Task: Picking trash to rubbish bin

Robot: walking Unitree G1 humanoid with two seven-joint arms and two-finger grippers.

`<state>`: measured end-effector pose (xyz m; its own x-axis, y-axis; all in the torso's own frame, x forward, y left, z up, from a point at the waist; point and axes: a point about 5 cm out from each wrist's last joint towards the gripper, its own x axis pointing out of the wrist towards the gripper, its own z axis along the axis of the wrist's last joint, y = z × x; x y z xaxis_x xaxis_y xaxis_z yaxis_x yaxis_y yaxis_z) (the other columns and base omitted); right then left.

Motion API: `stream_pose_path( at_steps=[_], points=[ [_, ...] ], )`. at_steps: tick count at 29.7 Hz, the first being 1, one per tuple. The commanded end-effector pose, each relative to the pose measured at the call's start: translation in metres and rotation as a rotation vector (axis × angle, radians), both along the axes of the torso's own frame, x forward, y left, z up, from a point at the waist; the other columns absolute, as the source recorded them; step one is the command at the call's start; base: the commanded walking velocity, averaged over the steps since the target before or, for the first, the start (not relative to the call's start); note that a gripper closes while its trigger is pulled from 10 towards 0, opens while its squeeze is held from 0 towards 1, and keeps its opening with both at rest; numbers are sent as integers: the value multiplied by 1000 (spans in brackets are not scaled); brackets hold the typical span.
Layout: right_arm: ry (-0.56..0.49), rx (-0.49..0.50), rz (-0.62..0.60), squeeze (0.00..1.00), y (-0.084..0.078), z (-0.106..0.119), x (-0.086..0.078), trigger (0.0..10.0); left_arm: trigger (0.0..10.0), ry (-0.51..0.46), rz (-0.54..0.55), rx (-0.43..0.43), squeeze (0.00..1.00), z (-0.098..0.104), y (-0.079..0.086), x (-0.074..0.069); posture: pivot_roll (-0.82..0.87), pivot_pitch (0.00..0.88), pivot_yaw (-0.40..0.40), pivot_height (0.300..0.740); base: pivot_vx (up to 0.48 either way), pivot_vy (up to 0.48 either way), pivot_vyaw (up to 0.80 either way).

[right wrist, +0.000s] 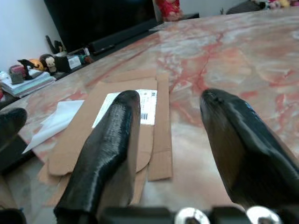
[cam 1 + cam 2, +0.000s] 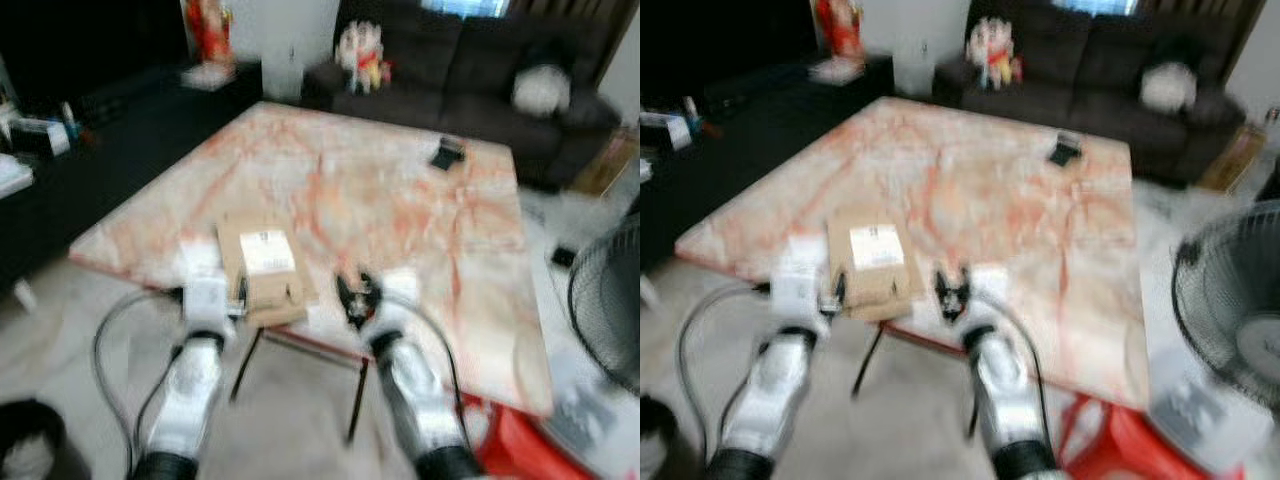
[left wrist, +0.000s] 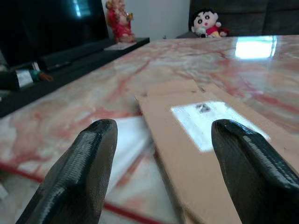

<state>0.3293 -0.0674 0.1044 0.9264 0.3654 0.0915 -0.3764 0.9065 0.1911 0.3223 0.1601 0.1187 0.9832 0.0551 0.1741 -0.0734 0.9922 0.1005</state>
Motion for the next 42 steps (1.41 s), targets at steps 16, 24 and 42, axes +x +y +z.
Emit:
stream_pose_path(
  at_steps=[16, 24, 42],
  points=[
    [2, 8, -10, 0, -9, -2, -1, 10000, 10000, -30, -28, -23, 0, 4, -13, -13, 22, 60, -39, 740, 0, 0, 0],
    [4, 8, 2, 0, -8, -2, -1, 10000, 10000, 58, -6, -99, 0, -11, -11, -13, 20, 59, -37, 740, 0, 0, 0],
    [2, -10, 36, 0, -7, -5, -3, 10000, 10000, 143, -115, -352, 0, -34, -12, -32, 21, 65, -53, 740, 0, 0, 0]
  ],
)
